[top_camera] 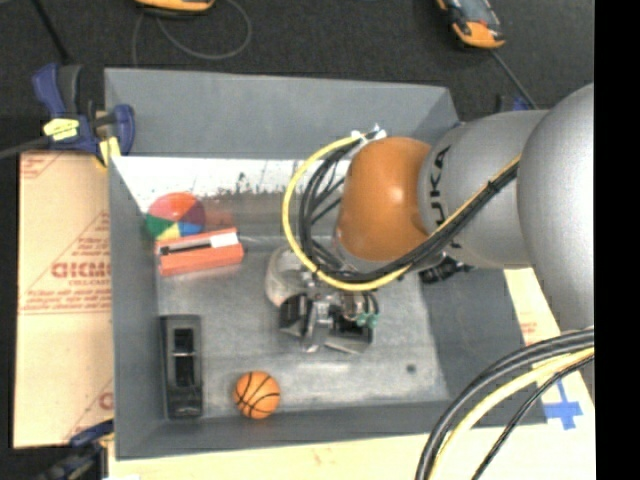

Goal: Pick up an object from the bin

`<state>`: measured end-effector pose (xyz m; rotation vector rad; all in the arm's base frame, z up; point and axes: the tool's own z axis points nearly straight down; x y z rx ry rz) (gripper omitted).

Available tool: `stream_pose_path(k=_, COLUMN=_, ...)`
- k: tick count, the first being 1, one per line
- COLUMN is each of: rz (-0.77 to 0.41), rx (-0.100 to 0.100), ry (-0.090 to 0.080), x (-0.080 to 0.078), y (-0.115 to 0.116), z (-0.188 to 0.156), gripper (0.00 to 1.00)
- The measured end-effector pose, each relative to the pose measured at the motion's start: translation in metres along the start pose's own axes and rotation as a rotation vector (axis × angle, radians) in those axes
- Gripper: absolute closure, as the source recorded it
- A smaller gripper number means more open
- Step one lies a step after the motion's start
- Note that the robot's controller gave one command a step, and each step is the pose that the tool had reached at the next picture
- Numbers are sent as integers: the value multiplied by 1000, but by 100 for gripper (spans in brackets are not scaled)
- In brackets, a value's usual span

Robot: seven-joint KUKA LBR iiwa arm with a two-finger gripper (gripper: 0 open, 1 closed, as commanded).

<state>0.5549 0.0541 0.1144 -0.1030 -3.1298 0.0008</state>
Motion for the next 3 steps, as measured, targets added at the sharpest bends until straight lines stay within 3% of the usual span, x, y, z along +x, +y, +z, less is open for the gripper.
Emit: stream_pose_path(k=3, rz=0, rx=-2, ry=-8, x=-1, y=0, z=-35, gripper=100)
